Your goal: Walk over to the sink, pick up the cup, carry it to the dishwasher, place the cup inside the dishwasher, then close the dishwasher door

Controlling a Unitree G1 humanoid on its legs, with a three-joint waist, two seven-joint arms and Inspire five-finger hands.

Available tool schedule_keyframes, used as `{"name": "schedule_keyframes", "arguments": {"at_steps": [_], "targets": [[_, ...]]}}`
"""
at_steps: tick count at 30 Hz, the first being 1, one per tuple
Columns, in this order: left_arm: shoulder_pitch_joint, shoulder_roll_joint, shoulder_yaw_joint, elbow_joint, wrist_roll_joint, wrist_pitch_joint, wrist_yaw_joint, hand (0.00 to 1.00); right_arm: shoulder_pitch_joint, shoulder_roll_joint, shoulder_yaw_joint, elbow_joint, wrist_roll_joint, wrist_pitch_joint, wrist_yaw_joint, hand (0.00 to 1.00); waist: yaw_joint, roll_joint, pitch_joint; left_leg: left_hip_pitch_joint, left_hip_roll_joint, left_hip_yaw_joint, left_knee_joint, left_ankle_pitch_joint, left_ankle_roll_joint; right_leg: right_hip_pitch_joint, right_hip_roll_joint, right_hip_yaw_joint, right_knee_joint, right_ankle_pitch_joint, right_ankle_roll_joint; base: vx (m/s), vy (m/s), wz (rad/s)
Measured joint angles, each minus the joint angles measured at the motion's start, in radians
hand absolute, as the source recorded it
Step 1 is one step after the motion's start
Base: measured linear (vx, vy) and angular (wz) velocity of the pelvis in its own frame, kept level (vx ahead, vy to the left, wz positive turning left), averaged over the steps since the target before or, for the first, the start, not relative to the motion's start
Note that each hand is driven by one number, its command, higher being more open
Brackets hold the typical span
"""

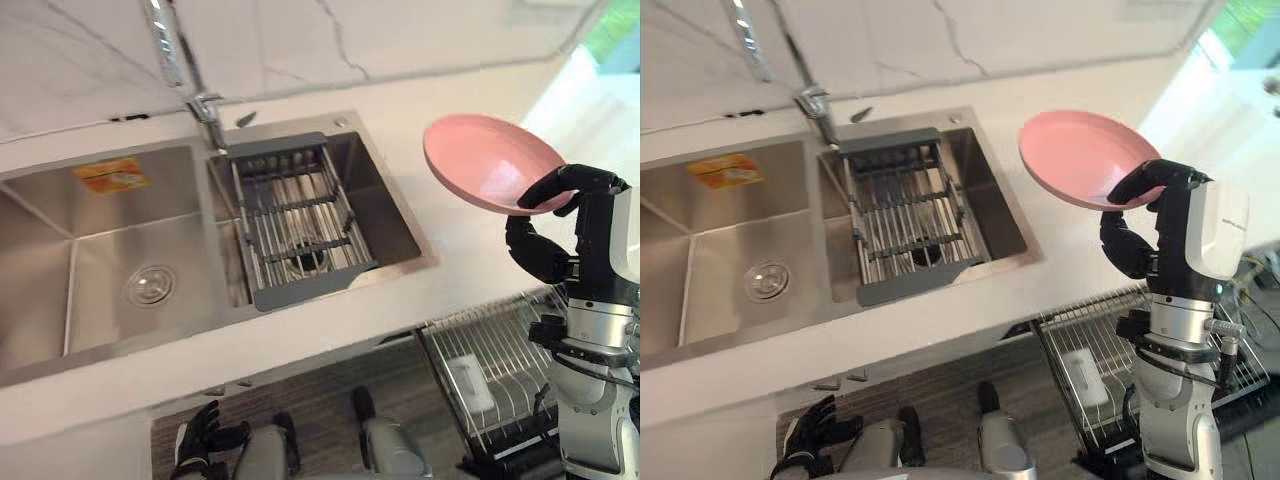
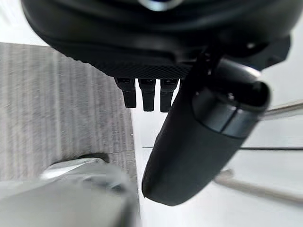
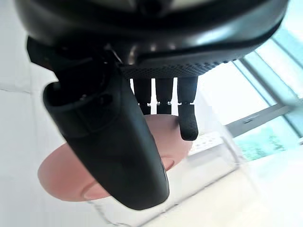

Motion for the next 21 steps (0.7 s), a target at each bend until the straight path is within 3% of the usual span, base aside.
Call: {"name": "schedule_keyframes", "arguments": {"at_steps": [1,3,5,6,7,11,15,21], "targets": [[0.002,0.009,0.031,-0.001,0.000,0.000,0.000,0.90,0.002,-0.001,-0.009,0.000,-0.006,-0.010,0.002,0.30,0.005,-0.004,-0.002,0.023,0.004,0.035,-0.013,0.000,0.000,0.016,-0.022,-0.063,0.106,-0.054,-0.001,-0.03,0.052,-0.63],[0.008,0.018,0.057,-0.004,0.001,0.003,0.000,0.90,0.001,-0.001,-0.020,0.000,-0.010,-0.030,0.002,0.30,0.006,-0.011,-0.008,0.038,0.002,0.069,-0.021,-0.001,-0.002,0.066,-0.046,-0.114,0.158,-0.118,0.004,-0.02,-0.038,-0.64],[0.015,0.021,0.079,-0.005,0.000,0.008,0.002,0.90,0.003,-0.001,-0.030,0.001,-0.035,-0.041,0.003,0.30,0.012,-0.029,-0.018,0.030,-0.003,0.113,-0.017,-0.007,-0.022,0.123,-0.052,-0.131,0.038,-0.153,0.042,-0.01,-0.100,-0.66],[0.016,0.011,0.090,-0.003,0.000,0.009,0.002,0.90,0.004,-0.002,-0.038,0.005,-0.040,-0.041,0.003,0.30,0.008,-0.020,-0.016,0.025,0.005,0.116,-0.010,-0.008,-0.028,0.134,-0.049,-0.126,0.007,-0.144,0.058,0.00,-0.087,-0.38],[0.018,-0.004,0.092,-0.006,0.001,0.012,0.008,0.90,0.031,0.004,-0.059,0.024,-0.044,-0.036,0.003,0.30,0.000,-0.004,-0.024,0.021,0.015,0.112,-0.003,-0.004,-0.037,0.144,-0.030,-0.127,-0.023,-0.126,0.049,0.04,-0.111,-0.21],[0.049,-0.033,0.107,-0.032,-0.006,0.017,0.022,0.90,0.122,0.051,-0.144,0.090,-0.043,0.004,0.009,0.30,-0.004,0.000,-0.041,0.040,0.040,0.102,-0.011,-0.004,-0.053,0.170,0.003,-0.113,-0.058,-0.113,0.038,0.06,-0.078,-0.15],[0.080,-0.036,0.099,-0.033,-0.008,0.025,0.021,0.90,0.183,0.134,-0.186,0.134,-0.038,0.019,0.008,0.30,-0.024,0.001,-0.045,0.081,0.030,0.092,-0.041,0.002,-0.061,0.210,0.001,-0.104,-0.087,-0.108,0.041,0.05,-0.007,-0.06],[0.100,-0.037,0.040,-0.026,-0.007,0.027,0.019,0.90,0.224,0.189,-0.184,0.242,0.031,0.022,0.009,0.30,-0.025,0.015,-0.081,0.090,0.007,0.097,-0.064,0.007,-0.059,0.216,-0.013,-0.092,-0.127,-0.083,0.056,-0.01,0.037,-0.04]]}}
